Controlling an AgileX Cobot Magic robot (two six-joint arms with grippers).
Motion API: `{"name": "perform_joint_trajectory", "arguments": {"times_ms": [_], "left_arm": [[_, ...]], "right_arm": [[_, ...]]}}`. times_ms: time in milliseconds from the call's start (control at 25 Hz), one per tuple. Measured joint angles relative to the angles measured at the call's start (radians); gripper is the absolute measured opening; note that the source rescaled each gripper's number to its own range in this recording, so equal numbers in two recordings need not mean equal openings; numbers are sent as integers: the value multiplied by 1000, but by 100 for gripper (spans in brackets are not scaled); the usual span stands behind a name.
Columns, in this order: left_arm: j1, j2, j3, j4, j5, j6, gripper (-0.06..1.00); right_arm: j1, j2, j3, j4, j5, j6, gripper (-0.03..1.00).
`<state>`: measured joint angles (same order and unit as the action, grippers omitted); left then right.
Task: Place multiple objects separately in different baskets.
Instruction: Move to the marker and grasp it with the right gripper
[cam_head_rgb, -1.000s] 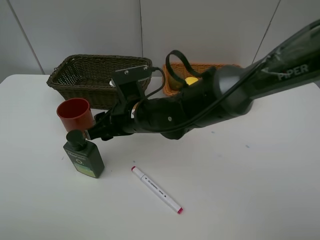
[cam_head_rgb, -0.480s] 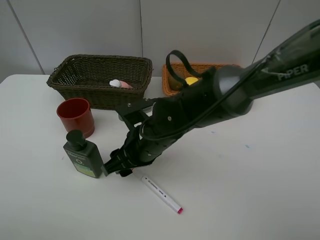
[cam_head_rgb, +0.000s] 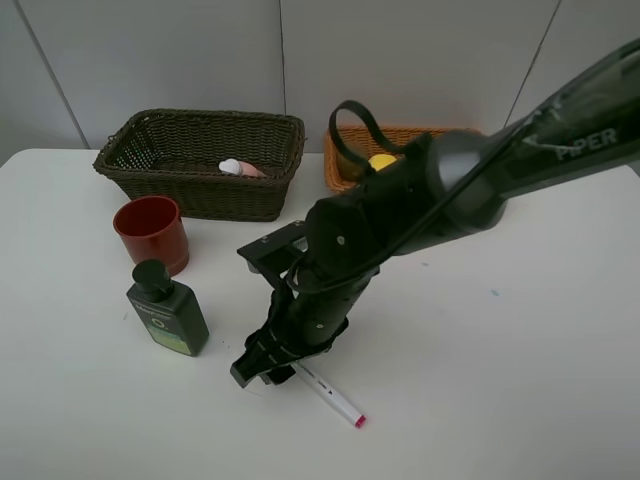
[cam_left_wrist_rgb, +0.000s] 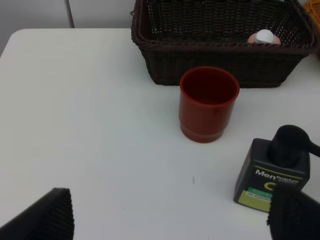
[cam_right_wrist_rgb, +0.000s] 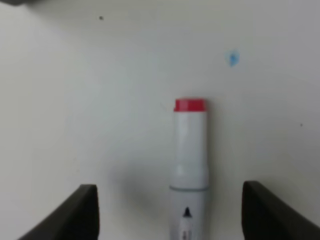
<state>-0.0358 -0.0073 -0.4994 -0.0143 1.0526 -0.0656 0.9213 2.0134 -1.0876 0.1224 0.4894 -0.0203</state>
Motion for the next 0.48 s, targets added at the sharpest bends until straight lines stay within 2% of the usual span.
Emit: {"name": "perform_joint_trajectory", "arguments": {"times_ms": [240, 480], "left_arm": [[0, 0, 0, 0, 0, 0, 100], [0, 0, 0, 0, 0, 0, 100]], "right_arm": [[0, 1, 0, -48, 83, 0, 58], [0, 15, -5, -51, 108, 0, 58]]}}
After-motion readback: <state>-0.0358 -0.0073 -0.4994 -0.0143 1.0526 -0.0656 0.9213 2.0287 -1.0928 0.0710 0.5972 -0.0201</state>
